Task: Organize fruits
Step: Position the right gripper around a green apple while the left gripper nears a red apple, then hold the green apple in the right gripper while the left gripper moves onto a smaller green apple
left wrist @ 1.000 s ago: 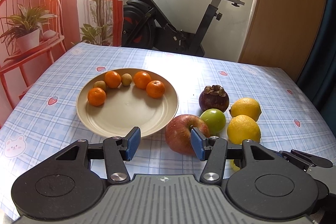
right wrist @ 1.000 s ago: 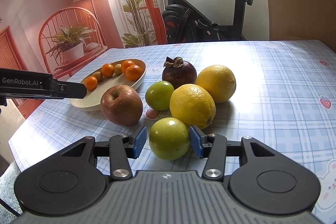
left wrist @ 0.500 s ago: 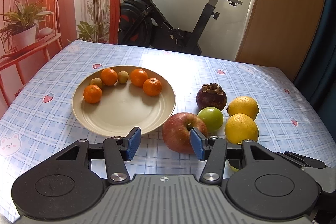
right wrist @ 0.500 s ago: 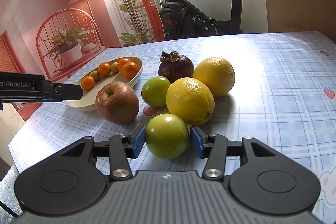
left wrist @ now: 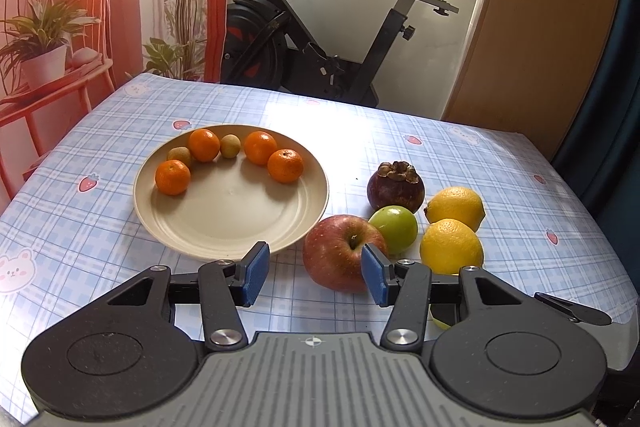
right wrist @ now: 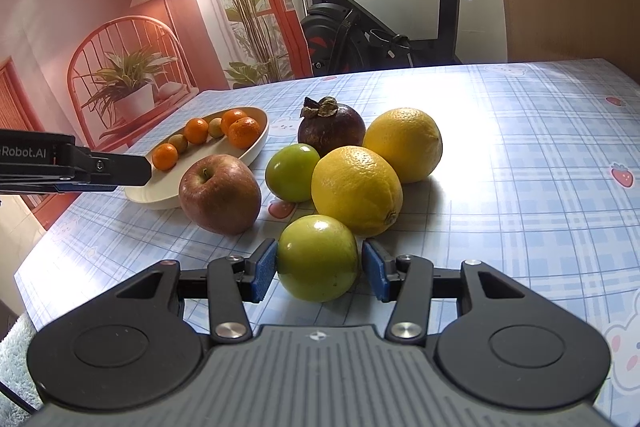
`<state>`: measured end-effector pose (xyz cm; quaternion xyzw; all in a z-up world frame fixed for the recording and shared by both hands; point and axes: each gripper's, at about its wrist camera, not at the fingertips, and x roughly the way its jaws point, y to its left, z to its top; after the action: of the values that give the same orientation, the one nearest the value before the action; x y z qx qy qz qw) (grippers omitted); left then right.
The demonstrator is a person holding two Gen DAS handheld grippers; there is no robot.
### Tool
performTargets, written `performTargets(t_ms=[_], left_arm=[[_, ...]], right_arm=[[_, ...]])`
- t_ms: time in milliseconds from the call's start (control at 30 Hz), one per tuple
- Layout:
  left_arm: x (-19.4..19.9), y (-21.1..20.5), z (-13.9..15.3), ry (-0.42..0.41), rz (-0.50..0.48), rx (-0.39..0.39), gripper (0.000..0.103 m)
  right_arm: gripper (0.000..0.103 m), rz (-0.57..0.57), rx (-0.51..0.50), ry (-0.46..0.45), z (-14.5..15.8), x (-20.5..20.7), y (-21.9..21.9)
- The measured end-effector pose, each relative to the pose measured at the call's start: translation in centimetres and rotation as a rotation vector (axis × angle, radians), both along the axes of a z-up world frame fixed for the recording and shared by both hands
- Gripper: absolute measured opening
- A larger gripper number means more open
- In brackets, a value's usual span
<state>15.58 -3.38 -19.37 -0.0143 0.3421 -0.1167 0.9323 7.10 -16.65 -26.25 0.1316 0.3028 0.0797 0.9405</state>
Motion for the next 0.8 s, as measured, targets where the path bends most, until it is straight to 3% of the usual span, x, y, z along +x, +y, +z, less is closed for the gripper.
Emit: performTargets(t_ms=[133, 267, 500, 800], left_arm=[[0.0, 0.1, 0.0, 0.003, 0.000, -0.003, 0.054], [0.3, 0.0, -0.1, 0.014, -0.011, -0.001, 0.054], [1.6, -0.1, 0.7, 0.044, -0.026, -0.036, 0.053], [6.0, -1.9, 0.8, 0.120, -0.118, -0.083, 0.053]], right_arm=[[0.050, -0.001, 0.001, 0.005, -0.1, 0.0, 0.0], [0.048, -0.015, 0.095, 0.019, -0.7, 0.3, -1.1], [0.047, -0.036, 0.155, 0.029, -0.3, 0.2, -2.1], [0.047, -0.072, 0.119, 0.007, 1.1, -1.0, -2.9]])
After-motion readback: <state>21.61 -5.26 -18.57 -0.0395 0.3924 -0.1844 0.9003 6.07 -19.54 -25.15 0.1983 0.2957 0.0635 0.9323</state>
